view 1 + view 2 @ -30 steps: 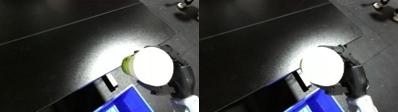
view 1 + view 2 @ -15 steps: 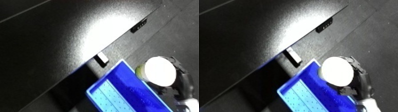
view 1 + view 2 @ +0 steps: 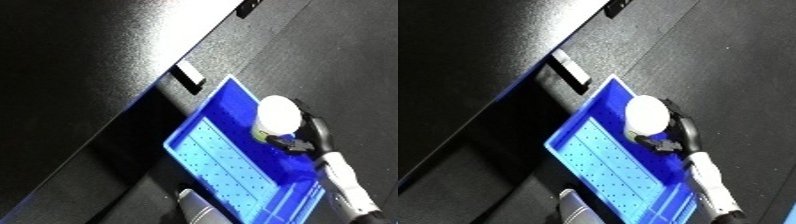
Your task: Pick up the object and place it into the box
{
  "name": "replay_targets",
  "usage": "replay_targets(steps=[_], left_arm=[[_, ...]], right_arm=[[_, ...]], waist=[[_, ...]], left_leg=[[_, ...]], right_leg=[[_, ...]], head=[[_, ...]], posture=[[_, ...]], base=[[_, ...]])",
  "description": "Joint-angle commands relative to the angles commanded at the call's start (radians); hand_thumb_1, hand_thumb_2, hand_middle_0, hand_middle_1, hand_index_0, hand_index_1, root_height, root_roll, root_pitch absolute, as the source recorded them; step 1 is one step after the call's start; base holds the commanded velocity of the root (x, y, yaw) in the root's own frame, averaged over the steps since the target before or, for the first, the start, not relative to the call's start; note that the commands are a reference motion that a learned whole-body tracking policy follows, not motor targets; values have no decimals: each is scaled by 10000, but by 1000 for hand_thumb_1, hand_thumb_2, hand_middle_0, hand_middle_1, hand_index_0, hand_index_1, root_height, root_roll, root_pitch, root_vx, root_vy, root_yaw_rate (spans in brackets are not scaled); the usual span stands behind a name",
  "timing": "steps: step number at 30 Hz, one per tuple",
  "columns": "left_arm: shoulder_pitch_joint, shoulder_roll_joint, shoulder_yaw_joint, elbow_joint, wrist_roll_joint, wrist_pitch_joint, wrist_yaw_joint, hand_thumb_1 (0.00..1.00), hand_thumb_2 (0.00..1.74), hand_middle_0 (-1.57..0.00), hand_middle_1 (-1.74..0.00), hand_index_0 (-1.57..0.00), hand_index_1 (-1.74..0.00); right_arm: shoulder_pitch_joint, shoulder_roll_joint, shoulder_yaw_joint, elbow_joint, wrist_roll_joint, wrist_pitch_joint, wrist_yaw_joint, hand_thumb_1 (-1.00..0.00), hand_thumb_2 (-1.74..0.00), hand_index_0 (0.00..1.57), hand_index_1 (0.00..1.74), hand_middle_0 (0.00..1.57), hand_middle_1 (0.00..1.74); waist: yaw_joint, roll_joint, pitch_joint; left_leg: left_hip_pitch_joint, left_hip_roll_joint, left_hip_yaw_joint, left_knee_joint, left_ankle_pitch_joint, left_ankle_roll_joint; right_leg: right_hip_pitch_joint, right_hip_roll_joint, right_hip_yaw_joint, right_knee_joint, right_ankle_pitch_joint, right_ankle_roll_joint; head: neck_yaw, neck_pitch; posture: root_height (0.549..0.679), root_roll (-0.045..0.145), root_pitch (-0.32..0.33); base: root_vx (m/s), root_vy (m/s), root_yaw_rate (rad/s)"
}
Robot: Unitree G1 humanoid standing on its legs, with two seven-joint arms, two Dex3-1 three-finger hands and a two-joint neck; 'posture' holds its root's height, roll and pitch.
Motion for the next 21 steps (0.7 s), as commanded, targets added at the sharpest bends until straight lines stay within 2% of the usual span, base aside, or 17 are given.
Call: replay_targets(steps=[3,5,11,15,21], left_arm=[[-47,21,-66,7,23,52,-24,0,0,0,0,0,0],[-77,32,-113,10,26,93,-34,0,0,0,0,0,0],[-92,-8,-156,28,28,157,61,0,0,0,0,0,0],[-63,-10,-164,27,52,164,122,0,0,0,0,0,0],[-56,43,-135,51,261,192,241,0,0,0,0,0,0]], right_arm=[[-294,-68,159,615,68,-71,56,0,0,0,0,0,0],[-419,-93,253,833,49,-55,18,0,0,0,0,0,0],[-511,24,391,982,-189,80,-129,0,0,0,0,0,0],[-485,126,444,1102,-88,399,-126,0,0,0,0,0,0],[-591,340,845,1442,-197,1153,464,0,0,0,0,0,0]], waist=[[92,42,-33],[150,67,-59],[265,28,-157],[350,-25,-204],[657,-182,-285]], left_leg=[[-41,-47,-53,8,46,-19],[-79,-78,-89,25,74,-31],[-239,-133,-183,179,36,-16],[-320,-148,-253,264,70,-32],[-457,-162,-423,422,29,-10]], right_leg=[[-4,-13,-38,11,9,-22],[-20,-19,-62,40,5,-39],[-85,-14,-111,196,-37,-64],[-93,-23,-176,249,-49,-80],[-25,-88,-336,298,-59,-99]], head=[[123,99],[123,99],[33,105],[-120,127],[-1205,283]], posture=[[640,83,-36],[640,83,-36],[639,83,-36],[638,83,-37],[638,81,-42]], base=[[-27,-1,63],[-27,2,66],[1,-7,47],[7,-17,58],[19,-44,102]])
